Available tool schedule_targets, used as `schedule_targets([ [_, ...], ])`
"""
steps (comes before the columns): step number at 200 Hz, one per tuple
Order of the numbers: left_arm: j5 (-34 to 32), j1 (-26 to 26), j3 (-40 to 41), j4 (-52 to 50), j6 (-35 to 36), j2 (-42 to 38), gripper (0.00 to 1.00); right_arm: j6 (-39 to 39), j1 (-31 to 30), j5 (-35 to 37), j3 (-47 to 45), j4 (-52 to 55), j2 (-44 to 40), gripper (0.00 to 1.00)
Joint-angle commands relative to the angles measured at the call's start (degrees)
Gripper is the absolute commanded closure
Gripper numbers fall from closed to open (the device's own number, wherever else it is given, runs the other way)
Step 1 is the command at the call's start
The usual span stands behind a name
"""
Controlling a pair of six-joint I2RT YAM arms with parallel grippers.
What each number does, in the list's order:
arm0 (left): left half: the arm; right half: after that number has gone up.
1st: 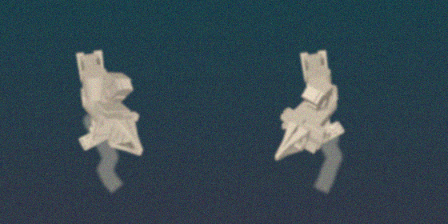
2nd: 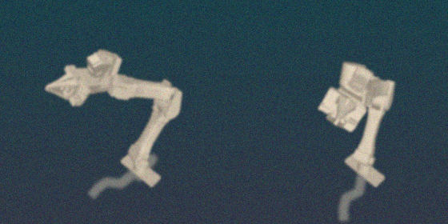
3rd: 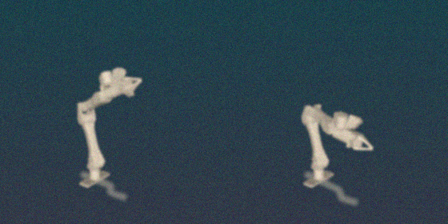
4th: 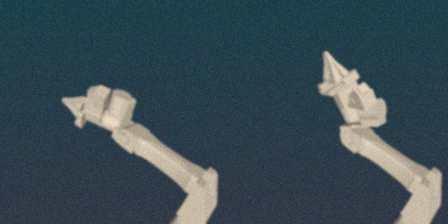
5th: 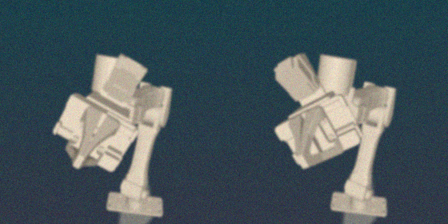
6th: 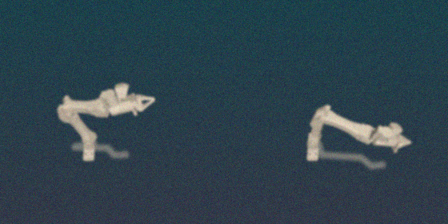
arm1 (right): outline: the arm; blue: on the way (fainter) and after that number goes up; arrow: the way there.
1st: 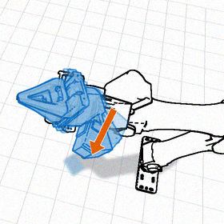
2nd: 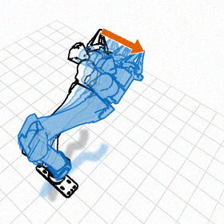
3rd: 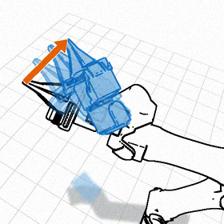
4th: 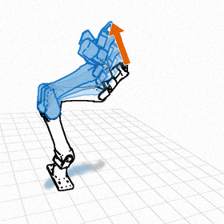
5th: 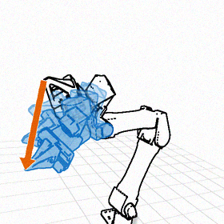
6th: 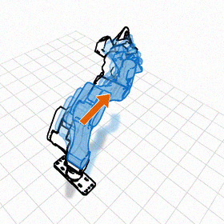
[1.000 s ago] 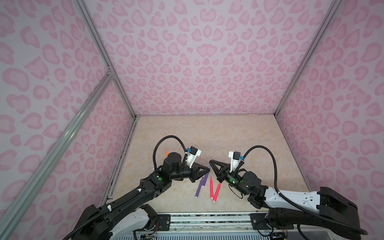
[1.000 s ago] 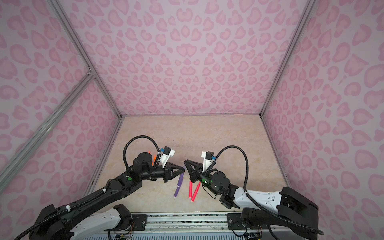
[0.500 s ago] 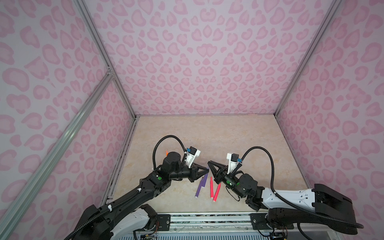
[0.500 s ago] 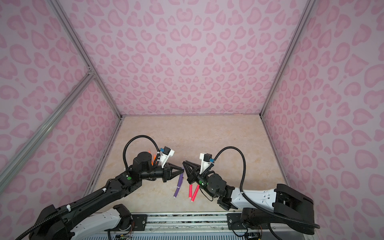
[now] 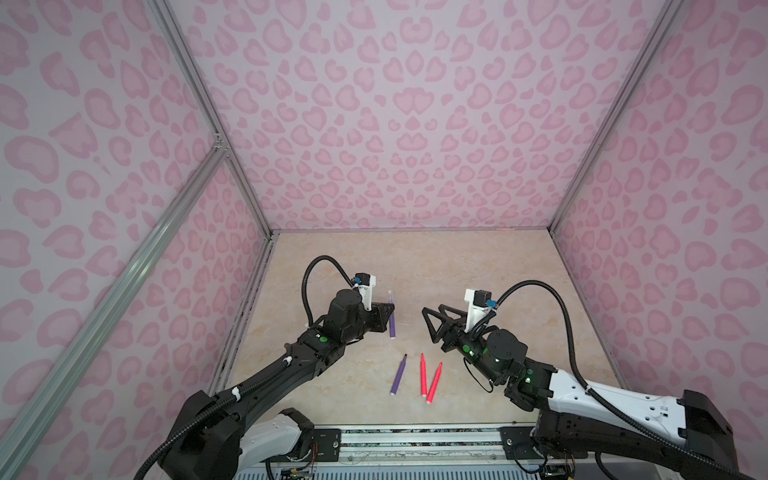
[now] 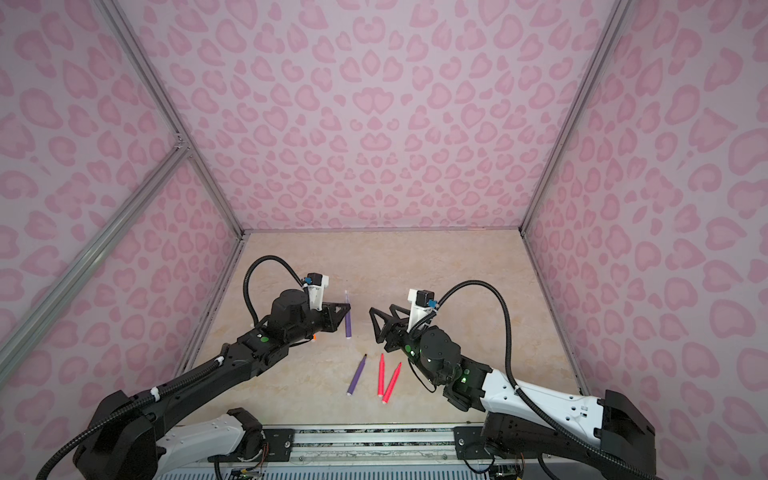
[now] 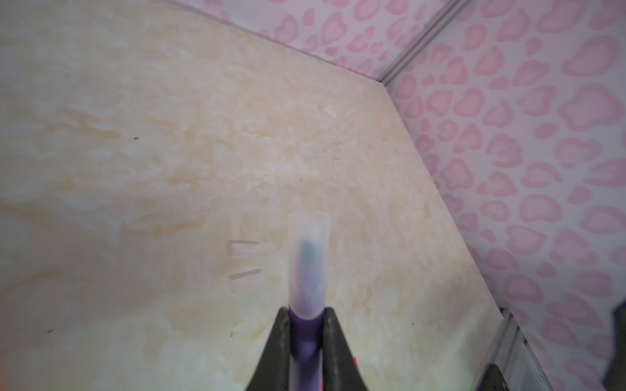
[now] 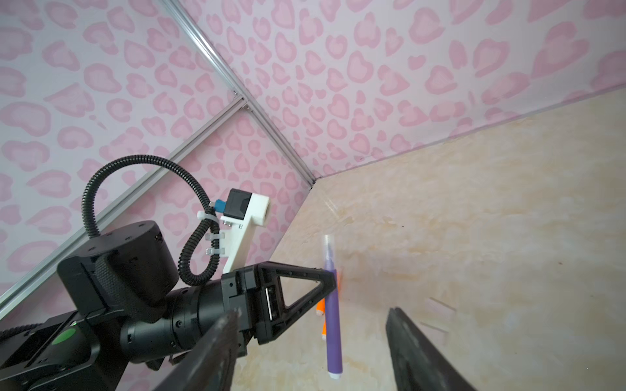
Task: Insert pens into pen caps
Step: Place a pen at the middle-left of the table.
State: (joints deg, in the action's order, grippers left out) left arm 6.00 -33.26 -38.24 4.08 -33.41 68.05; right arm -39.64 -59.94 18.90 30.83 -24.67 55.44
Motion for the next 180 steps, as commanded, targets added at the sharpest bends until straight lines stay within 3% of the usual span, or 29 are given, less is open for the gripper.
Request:
schedule_targets([
  [1,-14.7,1.9,-2.9,-12.0,-3.3,2.8,0.96,-0.6,1.1,7.9,0.0,8.3,-0.9,0.32],
  [37,-14.3,6.2,-6.7,-18.4,-6.4,10.8,0.97,-2.9,2.6,10.8,-2.5,10.0,-1.7,0.34],
  [86,-17.1,6.5,-11.8,-24.5,-7.7,18.9,0.97,-3.1,2.8,14.5,-4.0,14.4,-6.0,0.34],
  [180,-19.3,6.9,-18.2,-30.0,-7.5,28.9,0.97,-3.3,3.0,14.1,-5.7,15.0,-9.2,0.34],
])
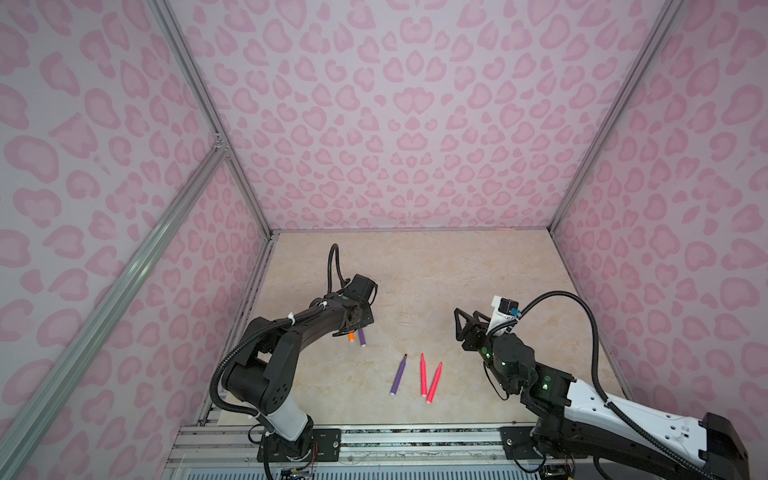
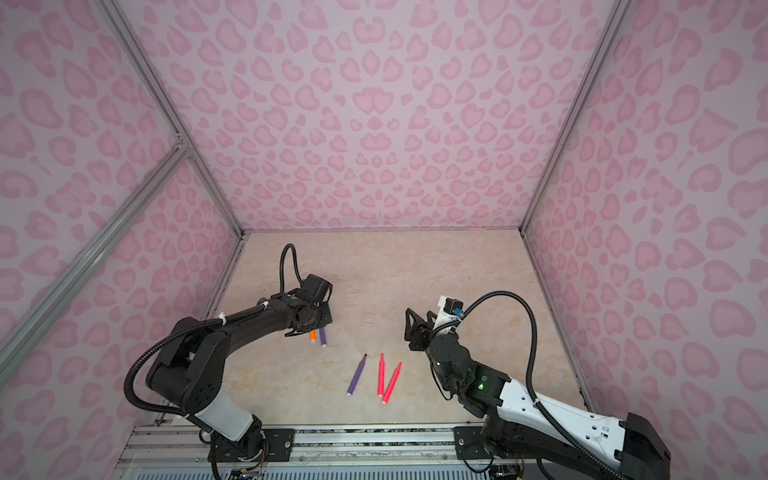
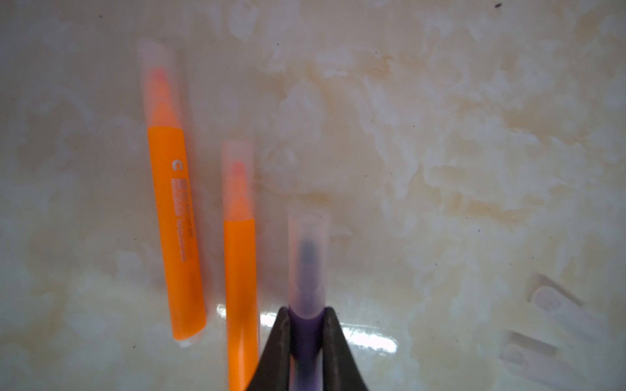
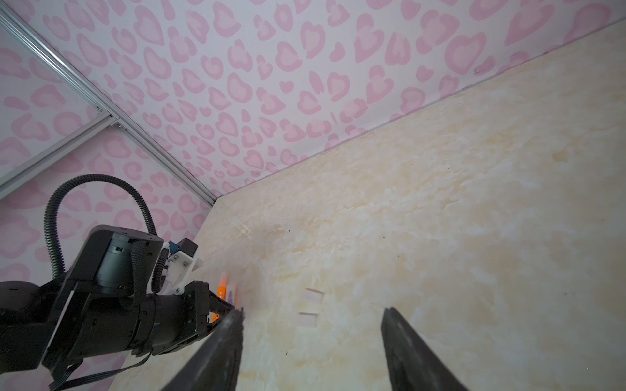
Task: Insert pens into pen caps
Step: Place a pen at the middle-left of the table.
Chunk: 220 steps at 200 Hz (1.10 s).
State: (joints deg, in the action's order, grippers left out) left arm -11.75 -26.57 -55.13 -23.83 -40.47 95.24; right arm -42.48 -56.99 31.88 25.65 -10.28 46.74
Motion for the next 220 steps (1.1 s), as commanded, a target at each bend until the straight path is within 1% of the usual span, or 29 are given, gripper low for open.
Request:
schedule_targets([
  [1,-1.5,0.2,-1.3,-2.1,-0.4,1.7,0.97,-0.5,0.0,1.1,-0.5,0.6,-0.5,0.34],
  [47,-0.7,0.4,-3.4,-2.7,0.7,4.8,0.97,-0.7,0.0,1.0,-0.9,1.2,-1.8,0.34],
  [55,-0.6,0.5,-3.6,-2.7,0.7,5.1,0.91,-0.7,0.0,1.0,-1.0,1.4,-2.0,0.34],
  [73,-0.2,0.5,-3.6,-2.7,0.8,5.3,0.73,-0.6,0.0,1.0,-1.0,1.7,-2.5,0.34],
  [78,-0.2,0.5,-3.6,-2.7,0.8,5.2,0.69,-0.6,0.0,1.1,-1.0,1.7,-2.6,0.34],
  [89,-0.1,0.5,-3.6,-2.7,0.8,5.0,0.65,-0.5,0.0,1.1,-1.1,1.8,-3.0,0.34],
  [96,-0.1,0.4,-3.5,-2.7,0.9,4.9,0.65,-0.5,0.0,1.2,-1.2,1.9,-3.3,0.34],
  [98,-0.1,0.5,-3.4,-2.8,1.0,4.8,0.61,-0.5,0.0,1.3,-1.3,1.9,-3.4,0.34],
  [101,0.0,0.4,-3.4,-2.7,1.0,4.6,0.6,-0.5,0.0,1.3,-1.3,1.9,-3.4,0.34],
  [119,-0.2,0.2,-3.1,-2.5,1.7,3.1,0.58,-0.3,0.0,1.7,-1.4,2.1,-4.0,0.34],
  [135,-0.9,-1.0,-2.8,-1.6,3.4,0.5,0.58,-0.2,0.0,2.1,-1.5,2.4,-4.3,0.34],
  [150,-2.9,-3.7,-2.2,-0.3,5.4,-2.7,0.58,-0.1,0.0,2.5,-1.5,2.5,-4.4,0.33],
  [170,-7.6,-9.4,-1.5,0.4,8.6,-8.2,0.58,0.0,0.1,3.1,-1.6,2.4,-4.1,0.33],
  [184,-9.1,-13.5,0.7,1.6,11.0,-13.2,0.58,0.4,0.6,3.5,-1.6,2.4,-3.9,0.33],
  [195,-7.5,-15.6,3.4,3.0,12.4,-17.5,0.56,0.4,1.2,3.4,-1.4,2.5,-4.1,0.33],
  [212,-0.4,-16.4,9.0,7.0,15.3,-23.9,0.51,0.8,2.1,3.2,-1.3,1.6,-4.3,0.33],
  [220,1.5,-16.6,11.6,8.5,16.0,-26.1,0.49,1.6,2.7,3.1,-1.0,0.7,-4.0,0.33],
])
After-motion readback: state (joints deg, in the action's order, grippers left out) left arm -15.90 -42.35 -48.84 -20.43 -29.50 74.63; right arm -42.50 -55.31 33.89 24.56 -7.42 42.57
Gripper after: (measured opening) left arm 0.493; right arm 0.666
